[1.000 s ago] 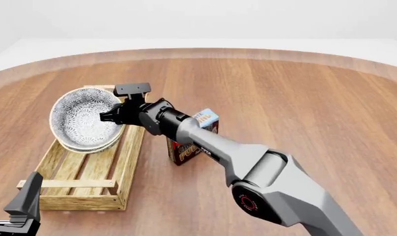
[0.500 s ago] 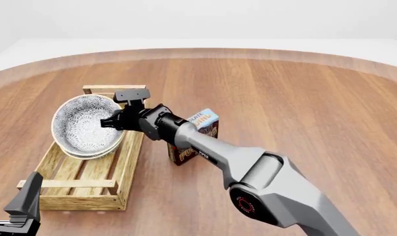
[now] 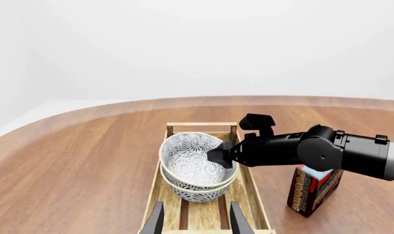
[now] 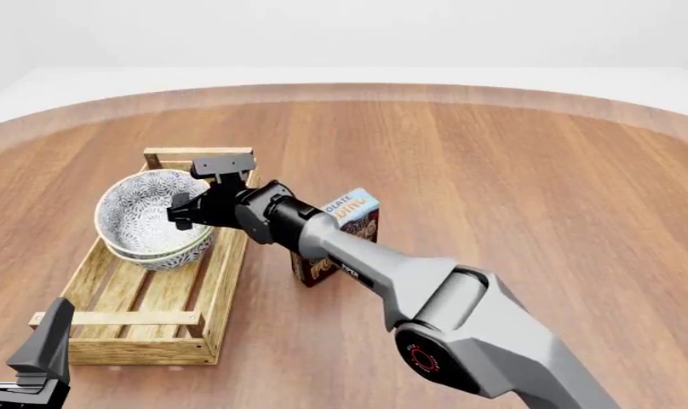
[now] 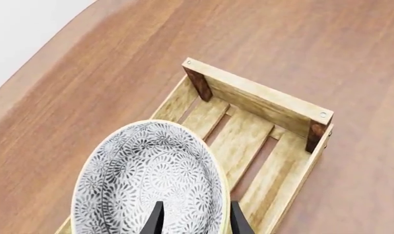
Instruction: Stack the left bowl on the right bowl and place them in the tray.
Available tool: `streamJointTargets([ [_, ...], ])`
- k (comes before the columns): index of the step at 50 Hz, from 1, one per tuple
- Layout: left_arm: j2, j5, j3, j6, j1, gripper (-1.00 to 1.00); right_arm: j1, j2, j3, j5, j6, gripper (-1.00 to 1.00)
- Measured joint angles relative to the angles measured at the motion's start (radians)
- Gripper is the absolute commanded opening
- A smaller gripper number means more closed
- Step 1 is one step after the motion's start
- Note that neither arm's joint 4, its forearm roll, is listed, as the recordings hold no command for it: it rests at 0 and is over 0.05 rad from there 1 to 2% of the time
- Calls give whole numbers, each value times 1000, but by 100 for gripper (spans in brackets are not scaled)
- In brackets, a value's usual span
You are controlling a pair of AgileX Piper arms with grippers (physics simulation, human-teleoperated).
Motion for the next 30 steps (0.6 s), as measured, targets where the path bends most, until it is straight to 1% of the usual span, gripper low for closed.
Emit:
streamJointTargets([
  [14,0,0,0,0,0,100,-1,-6,3,3,0,100],
  [30,0,0,0,0,0,100,-32,-61,40,7,-5,100],
])
